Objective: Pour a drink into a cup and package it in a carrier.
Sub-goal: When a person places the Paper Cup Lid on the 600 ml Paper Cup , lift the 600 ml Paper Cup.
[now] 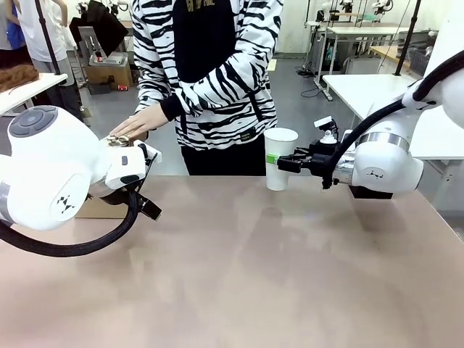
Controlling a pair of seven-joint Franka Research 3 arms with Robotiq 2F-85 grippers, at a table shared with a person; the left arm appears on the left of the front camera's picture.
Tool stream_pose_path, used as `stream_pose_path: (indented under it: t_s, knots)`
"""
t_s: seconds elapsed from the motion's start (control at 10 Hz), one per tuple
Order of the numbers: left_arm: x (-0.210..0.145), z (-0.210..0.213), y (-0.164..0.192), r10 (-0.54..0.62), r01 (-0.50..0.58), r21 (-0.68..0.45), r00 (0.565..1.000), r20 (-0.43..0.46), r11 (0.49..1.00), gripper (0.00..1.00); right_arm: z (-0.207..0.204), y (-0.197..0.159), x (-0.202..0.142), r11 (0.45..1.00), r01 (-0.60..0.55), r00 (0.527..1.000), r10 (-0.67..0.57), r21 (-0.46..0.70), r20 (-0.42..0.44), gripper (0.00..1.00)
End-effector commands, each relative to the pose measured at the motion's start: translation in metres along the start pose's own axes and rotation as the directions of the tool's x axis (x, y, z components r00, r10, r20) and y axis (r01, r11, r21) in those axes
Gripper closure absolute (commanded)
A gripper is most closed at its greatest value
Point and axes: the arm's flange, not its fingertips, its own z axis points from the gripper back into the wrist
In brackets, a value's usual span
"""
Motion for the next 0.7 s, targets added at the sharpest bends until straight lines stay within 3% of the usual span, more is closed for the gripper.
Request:
stream_pose_path:
  t_s: [0.0, 0.6]
  knots:
    - [-0.0001, 0.0004, 0.0002, 0.001, -0.001, -0.002, 1.0, 0.001, 1.0, 0.0, -0.0011, 0.0017, 0.0043, 1.0, -0.003, 1.0, 0.003, -0.002, 0.004, 0.19]
    - [-0.0001, 0.0004, 0.0002, 0.001, -0.001, -0.002, 1.0, 0.001, 1.0, 0.0, -0.0011, 0.0017, 0.0043, 1.0, -0.003, 1.0, 0.003, -0.002, 0.004, 0.19]
